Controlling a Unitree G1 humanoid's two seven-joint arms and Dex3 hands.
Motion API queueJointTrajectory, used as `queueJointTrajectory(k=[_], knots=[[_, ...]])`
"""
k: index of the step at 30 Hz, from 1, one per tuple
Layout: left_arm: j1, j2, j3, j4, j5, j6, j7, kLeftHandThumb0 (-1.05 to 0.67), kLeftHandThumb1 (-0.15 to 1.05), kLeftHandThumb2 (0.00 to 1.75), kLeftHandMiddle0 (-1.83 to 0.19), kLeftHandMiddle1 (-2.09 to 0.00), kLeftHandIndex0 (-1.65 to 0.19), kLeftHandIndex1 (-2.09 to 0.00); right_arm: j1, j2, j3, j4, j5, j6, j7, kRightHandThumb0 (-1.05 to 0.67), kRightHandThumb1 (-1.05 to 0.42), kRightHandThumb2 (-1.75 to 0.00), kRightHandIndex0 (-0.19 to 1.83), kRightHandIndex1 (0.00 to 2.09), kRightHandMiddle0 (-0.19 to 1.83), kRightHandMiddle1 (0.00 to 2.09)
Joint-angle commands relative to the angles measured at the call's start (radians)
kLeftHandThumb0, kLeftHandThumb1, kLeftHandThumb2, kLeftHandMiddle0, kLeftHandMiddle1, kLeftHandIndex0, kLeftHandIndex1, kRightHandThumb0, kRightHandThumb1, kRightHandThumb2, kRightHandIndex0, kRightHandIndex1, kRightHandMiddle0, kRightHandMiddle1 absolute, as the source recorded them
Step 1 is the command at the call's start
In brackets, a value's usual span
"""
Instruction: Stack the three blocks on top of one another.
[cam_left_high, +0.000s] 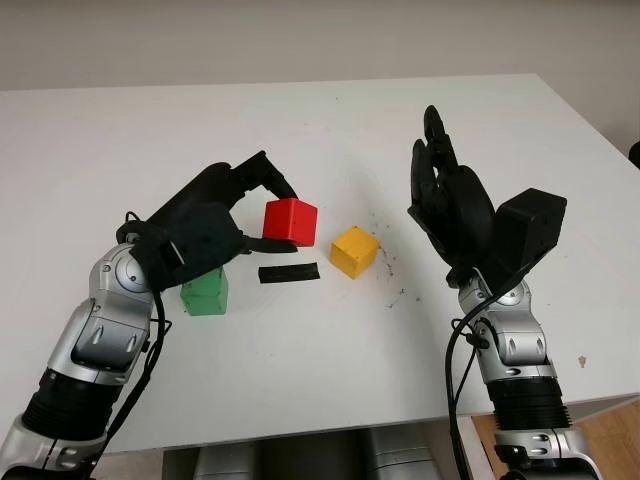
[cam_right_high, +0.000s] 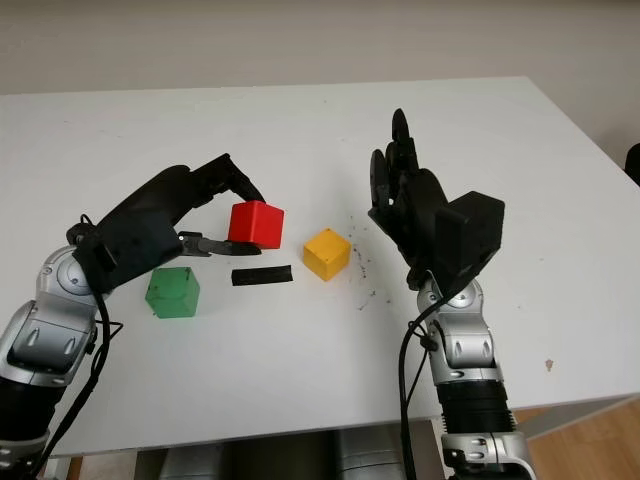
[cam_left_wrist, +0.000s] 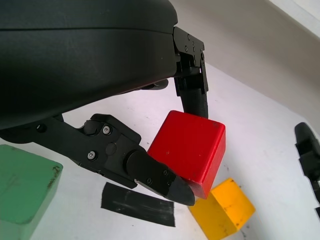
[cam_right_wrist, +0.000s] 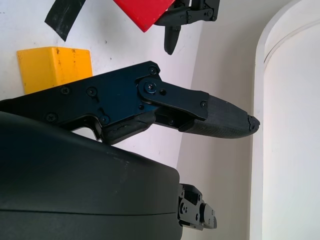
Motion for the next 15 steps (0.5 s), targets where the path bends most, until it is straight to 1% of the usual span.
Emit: queueJointTrajectory(k=[1, 4, 9, 15], knots=[[0.002, 0.014, -0.008, -0.017, 0.023, 0.006, 0.0, -0.32, 1.01, 0.05, -0.19, -0.05, -0.2, -1.7, -0.007, -0.001, 0.0, -0.019, 0.001, -0.005, 0.002, -0.76, -1.05, -0.7, -0.19, 0.0, -0.19, 0.0], [-0.014, 0.02, -0.025, -0.019, 0.06, 0.042, -0.019, -0.31, 1.01, 0.05, -0.2, -0.06, -0.21, -1.7, -0.008, -0.001, 0.001, -0.014, -0.002, -0.009, 0.005, -0.78, -1.05, -0.71, -0.19, 0.0, -0.19, 0.0], [-0.053, 0.021, -0.072, -0.034, 0.132, 0.162, -0.084, -0.31, 1.01, 0.05, -0.21, -0.06, -0.24, -1.71, -0.009, 0.005, 0.002, -0.016, -0.006, -0.004, -0.003, -0.78, -1.05, -0.71, -0.19, 0.0, -0.19, 0.0], [-0.119, 0.032, -0.105, -0.017, 0.149, 0.248, -0.193, -0.3, 1.01, 0.05, -0.19, -0.05, -0.24, -1.72, -0.007, 0.01, 0.003, -0.02, -0.005, -0.006, -0.007, -0.78, -1.05, -0.69, -0.19, 0.0, -0.19, 0.0]])
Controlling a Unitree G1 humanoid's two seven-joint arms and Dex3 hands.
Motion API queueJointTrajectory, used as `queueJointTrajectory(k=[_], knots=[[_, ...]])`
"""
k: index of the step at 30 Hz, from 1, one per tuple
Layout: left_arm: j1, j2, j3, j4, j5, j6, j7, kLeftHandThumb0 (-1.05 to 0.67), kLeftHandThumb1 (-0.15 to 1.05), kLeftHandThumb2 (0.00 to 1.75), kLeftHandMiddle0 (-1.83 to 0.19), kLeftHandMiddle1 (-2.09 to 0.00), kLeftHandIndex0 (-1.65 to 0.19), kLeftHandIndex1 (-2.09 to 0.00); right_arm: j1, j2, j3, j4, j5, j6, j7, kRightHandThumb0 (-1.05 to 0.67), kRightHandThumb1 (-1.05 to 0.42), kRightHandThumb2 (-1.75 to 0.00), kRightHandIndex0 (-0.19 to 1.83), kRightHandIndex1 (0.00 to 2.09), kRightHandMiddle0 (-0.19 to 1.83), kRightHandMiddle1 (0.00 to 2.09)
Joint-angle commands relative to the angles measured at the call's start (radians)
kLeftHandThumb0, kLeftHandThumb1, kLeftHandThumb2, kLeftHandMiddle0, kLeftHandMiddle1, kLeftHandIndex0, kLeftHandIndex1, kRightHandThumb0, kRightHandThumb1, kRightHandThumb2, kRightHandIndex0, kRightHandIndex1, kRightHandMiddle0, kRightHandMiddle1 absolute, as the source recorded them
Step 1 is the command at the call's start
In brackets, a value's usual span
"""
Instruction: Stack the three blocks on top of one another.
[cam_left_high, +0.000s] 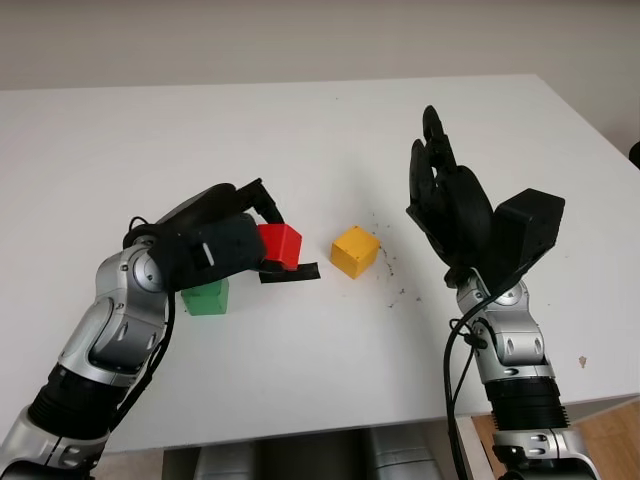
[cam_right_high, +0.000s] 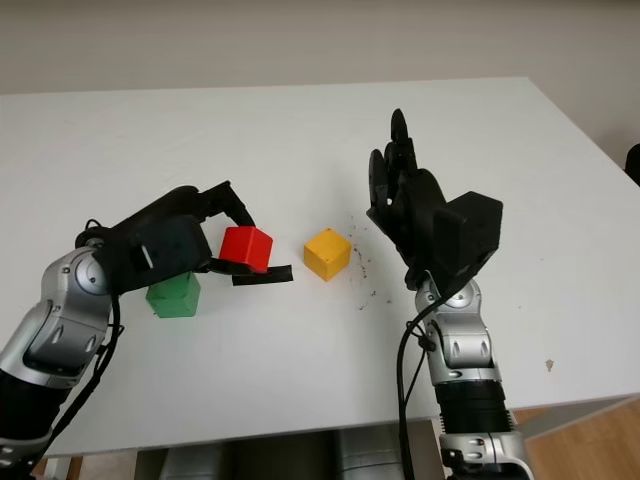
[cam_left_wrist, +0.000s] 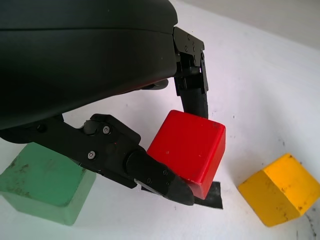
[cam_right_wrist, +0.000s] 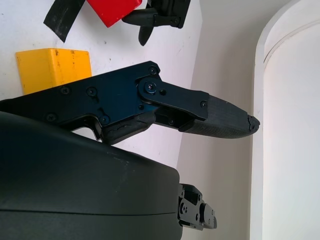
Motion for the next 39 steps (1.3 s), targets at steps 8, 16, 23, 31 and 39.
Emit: queueJointTrajectory(k=[8, 16, 23, 31, 39], knots=[[-0.151, 0.006, -0.05, 0.109, 0.009, 0.039, -0.076, -0.31, 0.97, 0.04, -0.29, -0.09, -0.33, -1.76, 0.0, 0.01, 0.004, -0.025, 0.001, -0.012, -0.006, -0.77, -1.05, -0.7, -0.19, 0.0, -0.19, 0.0], [-0.227, -0.009, -0.088, 0.173, 0.018, 0.086, -0.101, -0.31, 0.95, 0.05, -0.31, -0.07, -0.38, -1.73, 0.008, 0.013, 0.012, -0.036, -0.001, -0.009, -0.006, -0.76, -1.05, -0.71, -0.19, 0.0, -0.19, 0.0], [-0.253, -0.014, -0.1, 0.204, 0.012, 0.126, -0.123, -0.3, 0.95, 0.06, -0.28, -0.05, -0.37, -1.84, 0.014, 0.021, 0.01, -0.037, 0.003, -0.012, -0.011, -0.74, -1.05, -0.72, -0.19, 0.0, -0.19, 0.0], [-0.274, -0.008, -0.135, 0.208, 0.025, 0.174, -0.158, -0.3, 0.96, 0.05, -0.24, -0.05, -0.35, -1.94, 0.019, 0.024, 0.015, -0.053, -0.002, 0.007, -0.017, -0.74, -1.05, -0.72, -0.19, 0.0, -0.19, 0.0], [-0.279, 0.016, -0.186, 0.198, 0.058, 0.166, -0.208, -0.3, 0.97, 0.05, -0.21, -0.46, -0.29, -2.07, 0.024, 0.032, 0.016, -0.064, -0.001, 0.013, -0.027, -0.74, -1.05, -0.71, -0.19, 0.0, -0.19, 0.0]])
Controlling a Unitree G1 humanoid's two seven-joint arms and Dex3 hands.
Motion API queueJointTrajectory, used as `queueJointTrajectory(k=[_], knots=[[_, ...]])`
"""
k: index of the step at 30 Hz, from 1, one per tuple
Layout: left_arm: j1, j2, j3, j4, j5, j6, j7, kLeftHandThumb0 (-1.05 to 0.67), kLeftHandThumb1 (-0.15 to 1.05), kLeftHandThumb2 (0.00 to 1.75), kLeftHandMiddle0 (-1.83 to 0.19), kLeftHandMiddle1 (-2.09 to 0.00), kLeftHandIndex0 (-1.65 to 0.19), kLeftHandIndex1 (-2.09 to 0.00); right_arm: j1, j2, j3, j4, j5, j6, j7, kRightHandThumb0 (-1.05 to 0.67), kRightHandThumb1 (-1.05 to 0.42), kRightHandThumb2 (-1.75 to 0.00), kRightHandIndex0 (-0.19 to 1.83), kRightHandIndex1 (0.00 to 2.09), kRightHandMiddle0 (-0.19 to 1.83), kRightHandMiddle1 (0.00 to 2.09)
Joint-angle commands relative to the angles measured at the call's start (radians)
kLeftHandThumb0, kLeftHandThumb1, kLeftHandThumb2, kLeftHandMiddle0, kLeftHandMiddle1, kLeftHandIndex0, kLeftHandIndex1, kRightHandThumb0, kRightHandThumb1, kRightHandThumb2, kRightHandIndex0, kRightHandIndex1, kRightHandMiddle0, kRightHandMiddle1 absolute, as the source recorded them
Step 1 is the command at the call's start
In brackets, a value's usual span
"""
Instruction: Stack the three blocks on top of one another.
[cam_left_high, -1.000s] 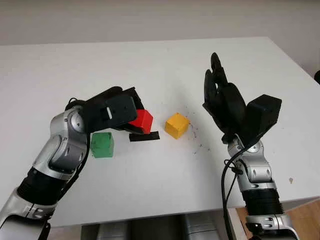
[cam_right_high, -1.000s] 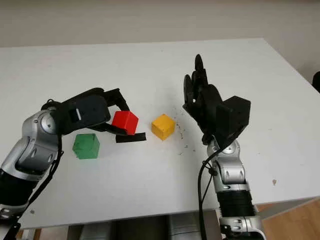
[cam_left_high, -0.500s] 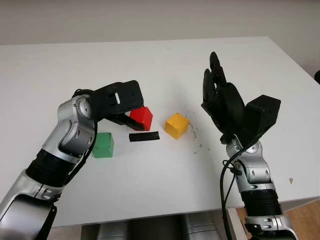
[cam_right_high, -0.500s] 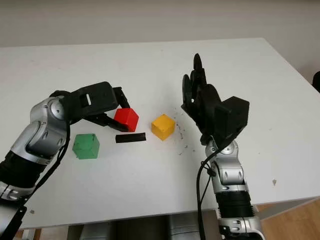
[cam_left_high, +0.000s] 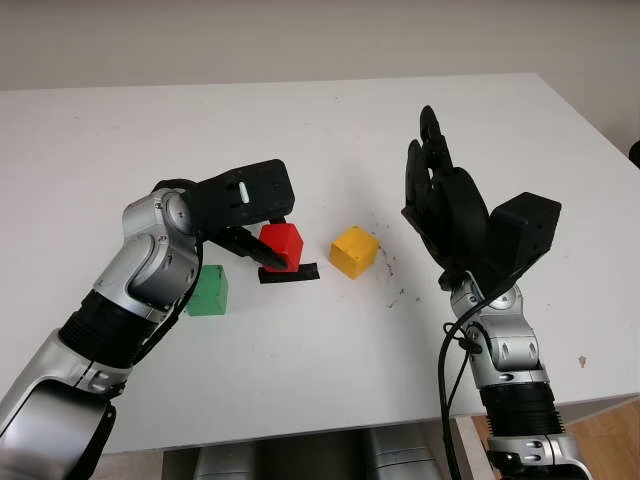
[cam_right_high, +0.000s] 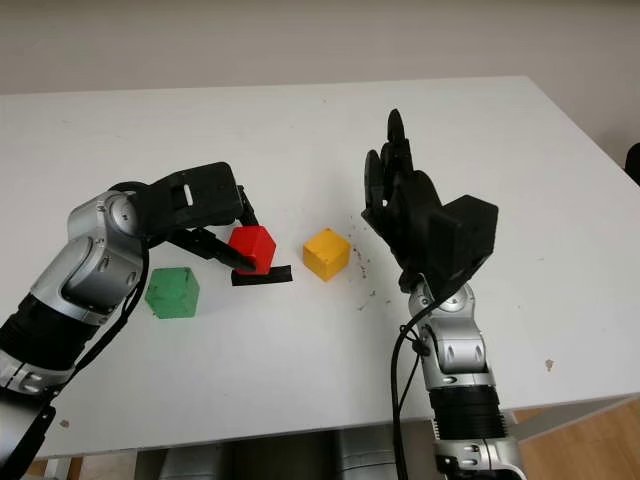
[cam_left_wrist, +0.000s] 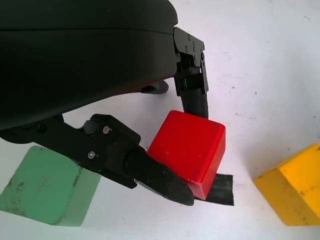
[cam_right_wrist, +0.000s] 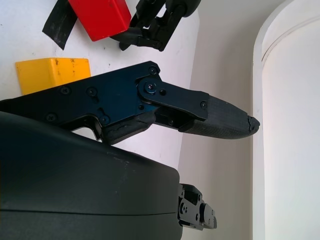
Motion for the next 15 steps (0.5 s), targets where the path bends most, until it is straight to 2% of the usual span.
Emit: queueJointTrajectory(k=[1, 3, 5, 7, 9, 13, 15], knots=[[-0.026, 0.016, -0.017, -0.011, 0.011, -0.008, -0.018, -0.3, 0.98, 0.06, -0.12, -0.55, -0.33, -2.09, 0.001, 0.006, 0.003, -0.028, -0.002, -0.003, -0.004, -0.73, -1.05, -0.71, -0.19, 0.0, -0.19, 0.0], [-0.028, 0.022, -0.03, -0.01, 0.021, -0.009, -0.036, -0.3, 0.99, 0.05, -0.17, -0.33, -0.33, -2.09, 0.001, 0.008, 0.004, -0.028, -0.005, -0.003, -0.008, -0.73, -1.05, -0.71, -0.19, 0.0, -0.19, 0.0], [-0.027, 0.023, -0.036, -0.011, 0.027, -0.01, -0.045, -0.3, 0.99, 0.05, -0.22, -0.2, -0.31, -2.09, 0.002, 0.009, 0.005, -0.029, -0.007, -0.001, -0.01, -0.74, -1.05, -0.71, -0.19, 0.0, -0.19, 0.0], [-0.029, 0.022, -0.044, -0.009, 0.039, -0.003, -0.053, -0.3, 0.99, 0.05, -0.25, -0.14, -0.27, -2.03, 0.002, 0.012, 0.004, -0.032, -0.003, 0.005, -0.013, -0.75, -1.05, -0.7, -0.19, 0.0, -0.19, 0.0], [-0.032, 0.02, -0.053, -0.008, 0.052, 0.006, -0.059, -0.3, 1.0, 0.05, -0.27, -0.11, -0.25, -2.06, 0.002, 0.013, 0.004, -0.032, -0.003, 0.005, -0.013, -0.75, -1.05, -0.69, -0.19, 0.0, -0.19, 0.0], [-0.032, 0.007, -0.052, -0.007, 0.054, 0.03, -0.06, -0.29, 0.99, 0.05, -0.31, -0.1, -0.31, -2.07, 0.003, 0.014, 0.004, -0.037, -0.005, 0.01, -0.015, -0.75, -1.05, -0.7, -0.19, 0.0, -0.19, 0.0], [-0.034, 0.0, -0.057, -0.007, 0.058, 0.047, -0.061, -0.3, 0.99, 0.05, -0.28, -0.08, -0.28, -2.07, 0.005, 0.018, 0.004, -0.037, -0.007, 0.004, -0.021, -0.74, -1.05, -0.7, -0.19, 0.0, -0.19, 0.0]])
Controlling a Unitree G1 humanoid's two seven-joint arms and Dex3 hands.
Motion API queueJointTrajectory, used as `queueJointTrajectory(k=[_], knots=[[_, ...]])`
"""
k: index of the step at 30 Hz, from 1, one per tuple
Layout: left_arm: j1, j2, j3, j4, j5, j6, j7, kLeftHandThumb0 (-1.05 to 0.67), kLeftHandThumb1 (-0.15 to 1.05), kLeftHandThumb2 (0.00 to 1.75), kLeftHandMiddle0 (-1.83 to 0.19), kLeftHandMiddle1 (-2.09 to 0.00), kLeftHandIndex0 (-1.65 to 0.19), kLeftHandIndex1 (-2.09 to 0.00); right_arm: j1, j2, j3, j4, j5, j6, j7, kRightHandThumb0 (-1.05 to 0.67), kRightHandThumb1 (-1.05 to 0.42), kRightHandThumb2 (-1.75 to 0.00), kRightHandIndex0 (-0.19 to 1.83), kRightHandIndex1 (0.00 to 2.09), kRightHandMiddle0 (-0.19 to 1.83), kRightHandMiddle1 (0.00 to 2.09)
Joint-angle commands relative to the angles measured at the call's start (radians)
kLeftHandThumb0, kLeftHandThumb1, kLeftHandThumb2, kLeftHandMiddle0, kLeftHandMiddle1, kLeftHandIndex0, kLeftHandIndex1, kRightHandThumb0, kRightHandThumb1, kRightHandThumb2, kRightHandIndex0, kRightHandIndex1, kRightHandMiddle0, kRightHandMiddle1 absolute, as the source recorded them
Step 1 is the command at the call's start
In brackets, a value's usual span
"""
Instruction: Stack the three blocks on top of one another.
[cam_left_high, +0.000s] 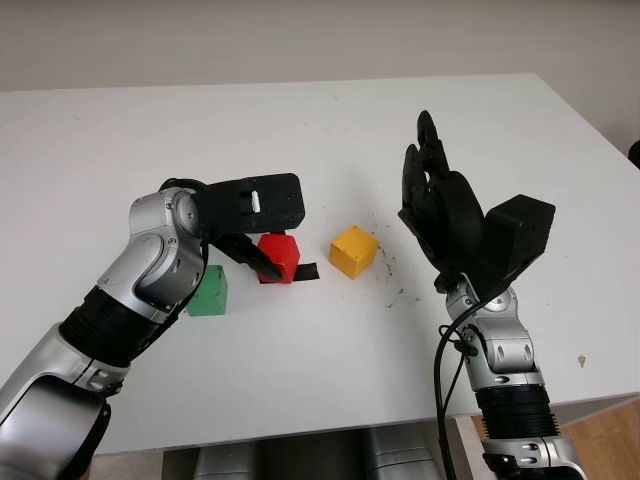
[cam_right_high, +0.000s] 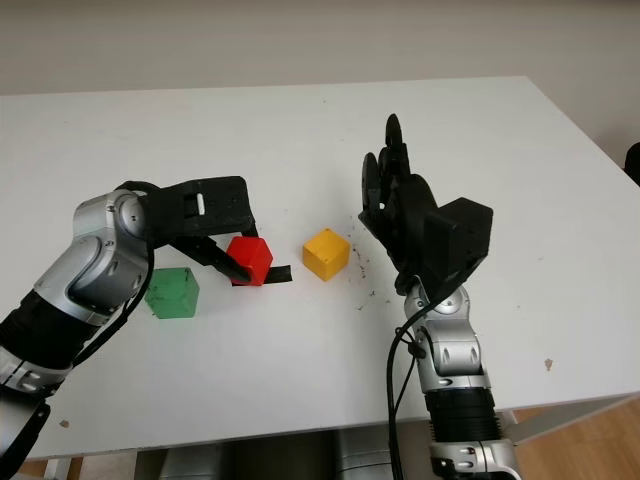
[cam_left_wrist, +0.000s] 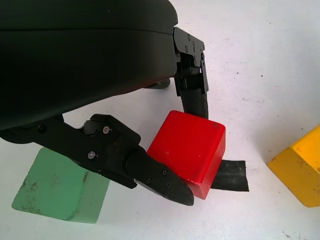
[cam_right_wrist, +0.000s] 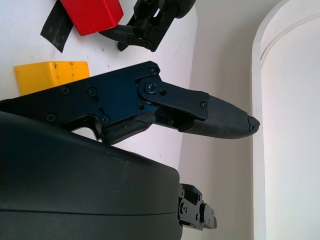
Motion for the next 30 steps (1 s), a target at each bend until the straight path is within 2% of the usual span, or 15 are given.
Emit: queueJointTrajectory(k=[1, 13, 16, 20, 21, 22, 23, 24, 25, 27, 30], knots=[[-0.018, -0.008, -0.013, -0.003, 0.007, 0.014, -0.007, -0.3, 0.99, 0.05, -0.28, -0.08, -0.28, -2.08, 0.003, 0.004, 0.001, -0.029, -0.004, -0.004, -0.006, -0.74, -1.05, -0.7, -0.19, 0.0, -0.19, 0.0], [-0.021, -0.041, -0.025, 0.023, 0.026, 0.005, 0.029, -0.32, 1.01, 0.06, -0.37, -0.11, -0.1, -2.01, 0.013, 0.002, -0.002, -0.039, -0.005, -0.003, -0.005, -0.75, -1.05, -0.7, -0.19, 0.0, -0.19, 0.0], [-0.025, -0.048, -0.031, 0.028, 0.033, 0.009, 0.032, -0.33, 1.01, 0.05, -0.36, -0.13, -0.19, -1.82, 0.013, 0.002, -0.003, -0.039, -0.003, -0.002, -0.005, -0.75, -1.05, -0.69, -0.19, 0.0, -0.19, 0.0], [-0.025, -0.054, -0.03, 0.032, 0.032, 0.006, 0.038, -0.33, 1.0, 0.05, -0.38, -0.16, -0.23, -1.78, 0.01, 0.0, -0.002, -0.034, -0.006, -0.007, -0.001, -0.74, -1.05, -0.7, -0.19, 0.0, -0.19, 0.0], [-0.024, -0.055, -0.028, 0.033, 0.03, 0.003, 0.04, -0.34, 1.0, 0.05, -0.32, -0.3, -0.23, -1.77, 0.01, 0.0, -0.001, -0.035, -0.006, -0.005, -0.001, -0.74, -1.05, -0.7, -0.19, 0.0, -0.19, 0.0], [-0.023, -0.057, -0.027, 0.034, 0.029, 0.004, 0.044, -0.34, 0.99, 0.05, -0.19, -0.55, -0.23, -1.76, 0.009, 0.001, -0.001, -0.035, -0.007, -0.003, -0.003, -0.74, -1.05, -0.7, -0.19, 0.0, -0.19, 0.0], [-0.022, -0.06, -0.026, 0.036, 0.028, 0.006, 0.048, -0.37, 0.99, 0.05, -0.12, -0.69, -0.23, -1.67, 0.008, 0.002, 0.0, -0.035, -0.009, -0.001, -0.005, -0.74, -1.05, -0.7, -0.19, 0.0, -0.19, 0.0], [-0.022, -0.061, -0.026, 0.037, 0.028, 0.007, 0.052, -0.43, 0.99, 0.05, -0.08, -0.74, -0.21, -1.47, 0.008, 0.002, 0.0, -0.036, -0.01, -0.001, -0.006, -0.74, -1.05, -0.7, -0.19, 0.0, -0.19, 0.0], [-0.021, -0.062, -0.025, 0.037, 0.027, 0.007, 0.054, -0.48, 0.98, 0.05, -0.08, -0.69, -0.2, -1.31, 0.008, 0.003, 0.0, -0.037, -0.01, 0.001, -0.007, -0.74, -1.05, -0.7, -0.19, 0.0, -0.19, 0.0], [-0.019, -0.063, -0.023, 0.036, 0.025, 0.007, 0.056, -0.53, 0.98, 0.05, -0.08, -0.61, -0.19, -1.15, 0.008, 0.004, 0.0, -0.038, -0.009, 0.002, -0.007, -0.74, -1.05, -0.69, -0.19, 0.0, -0.19, 0.0], [-0.018, -0.053, -0.026, 0.026, 0.022, -0.003, 0.042, -0.6, 1.0, 0.05, -0.14, -0.24, -0.17, -0.7, 0.008, 0.005, -0.001, -0.039, -0.005, 0.003, -0.006, -0.74, -1.05, -0.68, -0.19, 0.0, -0.19, 0.0]])
